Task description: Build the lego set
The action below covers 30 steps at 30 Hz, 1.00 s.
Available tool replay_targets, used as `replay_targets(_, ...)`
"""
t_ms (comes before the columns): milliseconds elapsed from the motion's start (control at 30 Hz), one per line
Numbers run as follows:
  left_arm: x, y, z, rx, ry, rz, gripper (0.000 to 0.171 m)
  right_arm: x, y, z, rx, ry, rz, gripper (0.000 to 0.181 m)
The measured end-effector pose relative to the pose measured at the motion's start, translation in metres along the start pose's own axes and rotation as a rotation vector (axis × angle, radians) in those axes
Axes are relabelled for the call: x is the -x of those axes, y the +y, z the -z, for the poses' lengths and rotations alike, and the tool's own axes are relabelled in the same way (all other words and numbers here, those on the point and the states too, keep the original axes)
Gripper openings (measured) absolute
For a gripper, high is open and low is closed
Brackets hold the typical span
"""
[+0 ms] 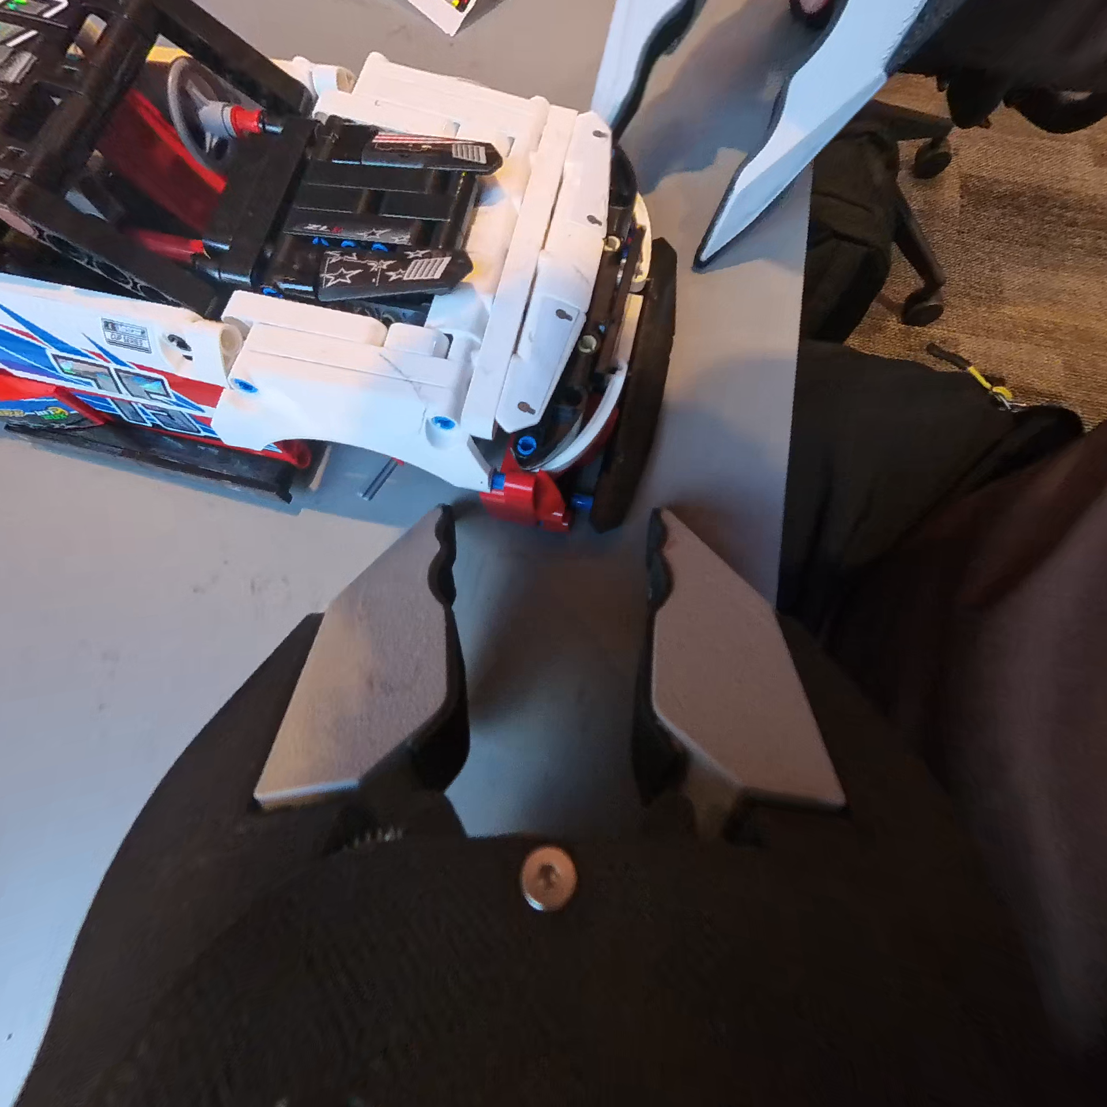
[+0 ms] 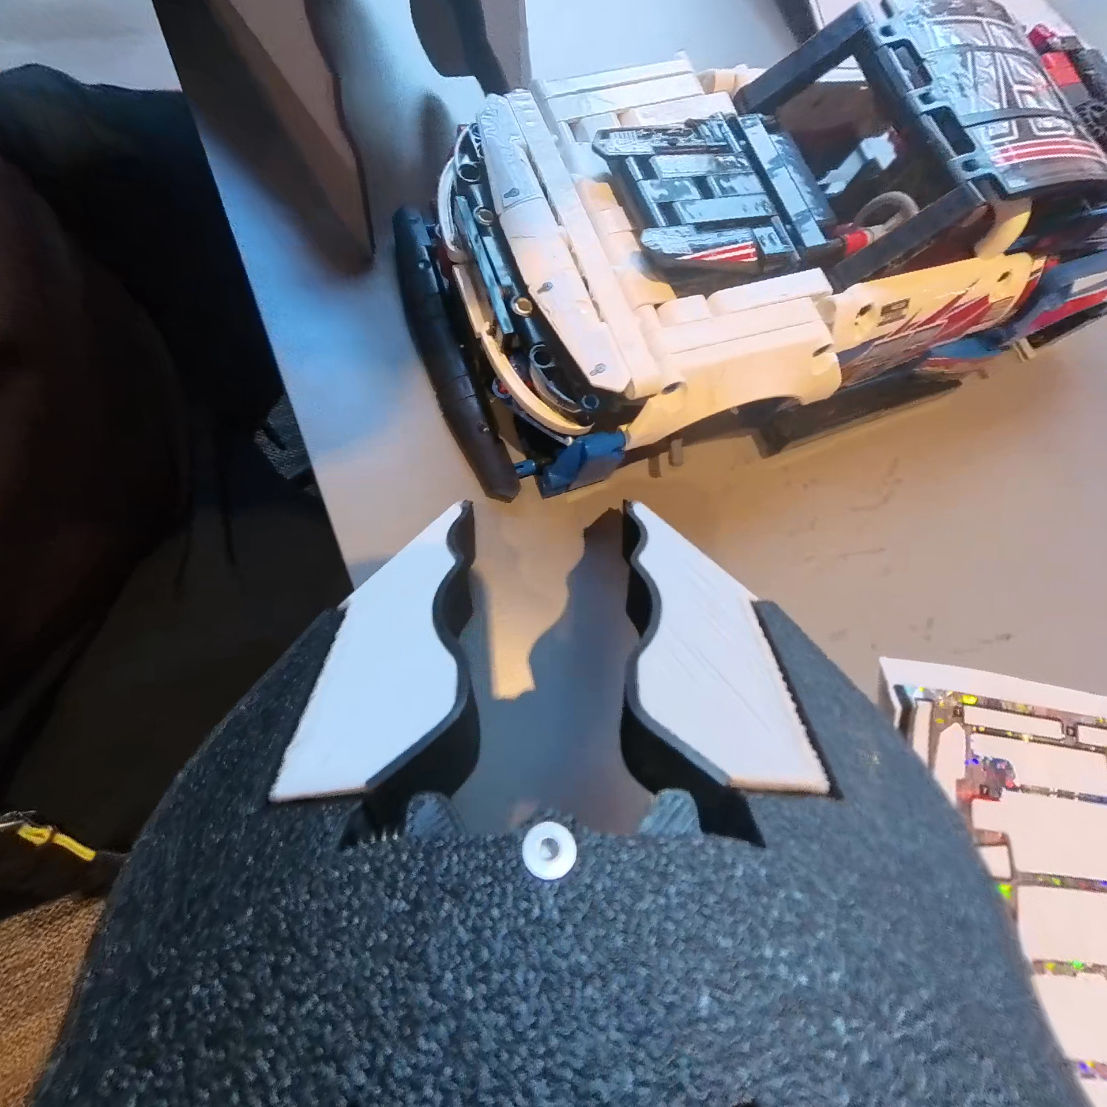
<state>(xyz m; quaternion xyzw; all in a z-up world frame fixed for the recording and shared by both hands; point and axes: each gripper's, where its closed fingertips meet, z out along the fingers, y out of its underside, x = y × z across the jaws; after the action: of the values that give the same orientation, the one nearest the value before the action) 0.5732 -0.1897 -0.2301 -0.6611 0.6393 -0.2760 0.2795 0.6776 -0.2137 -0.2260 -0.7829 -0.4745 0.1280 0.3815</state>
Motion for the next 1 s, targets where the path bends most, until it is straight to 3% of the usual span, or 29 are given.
replay_targets(200, 0.003, 0.0, 0.0, -0.002, -0.018, -0.006, 0.064, -0.006, -0.002, -0.002, -0.008, -0.035, 0.046, 0.057)
replay_targets(467, 0.018, 0.0, -0.001, 0.007, -0.021, -0.019, 0.091, -0.012, -0.004, -0.006, -0.022, -0.116, 0.066, 0.064)
replay_targets(1000, 0.019, -0.003, -0.005, 0.013, 0.033, -0.037, 0.087, -0.008, -0.009, -0.015, -0.021, -0.238, 0.075, 0.063)
